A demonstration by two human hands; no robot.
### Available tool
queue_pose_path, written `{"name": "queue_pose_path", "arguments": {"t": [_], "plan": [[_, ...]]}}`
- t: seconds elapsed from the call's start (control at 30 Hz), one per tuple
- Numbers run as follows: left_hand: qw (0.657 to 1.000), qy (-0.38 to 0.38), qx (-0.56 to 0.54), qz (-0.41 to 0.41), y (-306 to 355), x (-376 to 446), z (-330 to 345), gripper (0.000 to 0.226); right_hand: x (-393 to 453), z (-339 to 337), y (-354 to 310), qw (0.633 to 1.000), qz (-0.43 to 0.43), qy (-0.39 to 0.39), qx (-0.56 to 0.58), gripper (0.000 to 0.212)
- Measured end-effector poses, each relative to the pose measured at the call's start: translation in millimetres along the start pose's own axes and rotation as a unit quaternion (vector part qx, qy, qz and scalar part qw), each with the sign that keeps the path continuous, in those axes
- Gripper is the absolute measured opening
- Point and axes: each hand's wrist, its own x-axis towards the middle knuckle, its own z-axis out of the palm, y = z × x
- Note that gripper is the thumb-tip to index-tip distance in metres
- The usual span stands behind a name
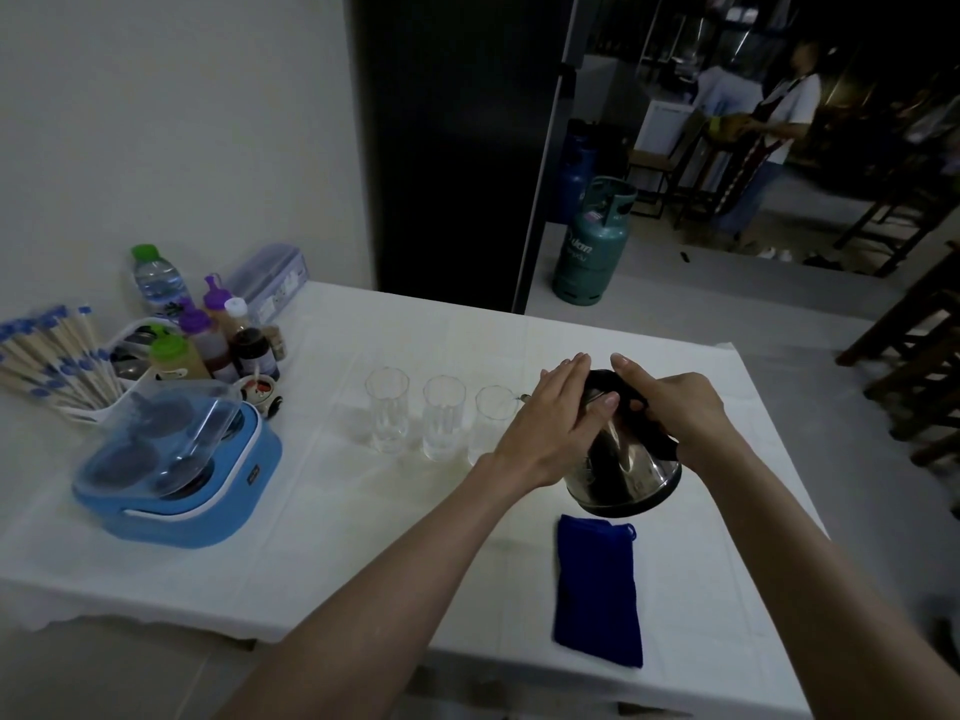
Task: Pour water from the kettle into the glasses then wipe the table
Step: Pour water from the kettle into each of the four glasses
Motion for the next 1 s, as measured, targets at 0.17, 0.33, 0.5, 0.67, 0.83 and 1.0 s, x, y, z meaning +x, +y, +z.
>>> {"name": "queue_pose_path", "arguments": {"t": [0.17,0.33,0.5,0.67,0.83,1.0], "plan": [[1.0,0.001,0.001,0.002,-2,1,-2,0.065,1,3,-2,1.0,-0.002,0.003,-0.003,0.064],[1.0,-0.002,0.0,0.001,-3,2,-4,0.066,1,6,-4,1.0,0.01,0.0,0.004,0.065],[1.0,0.002,0.009,0.006,-8,5,-2,0.066,1,8,-5,1.0,0.021,-0.003,0.019,0.063],[1.0,0.0,0.006,0.0,-8,5,-3,0.065,-1,9,-7,0.999,0.021,-0.004,0.03,0.061],[1.0,0.0,0.009,0.003,-14,8,-2,0.067,-2,11,-9,0.999,0.029,-0.003,0.03,0.06],[1.0,0.003,0.008,0.01,-18,11,-1,0.068,-1,11,-10,0.999,0.034,0.0,0.028,0.062]]}}
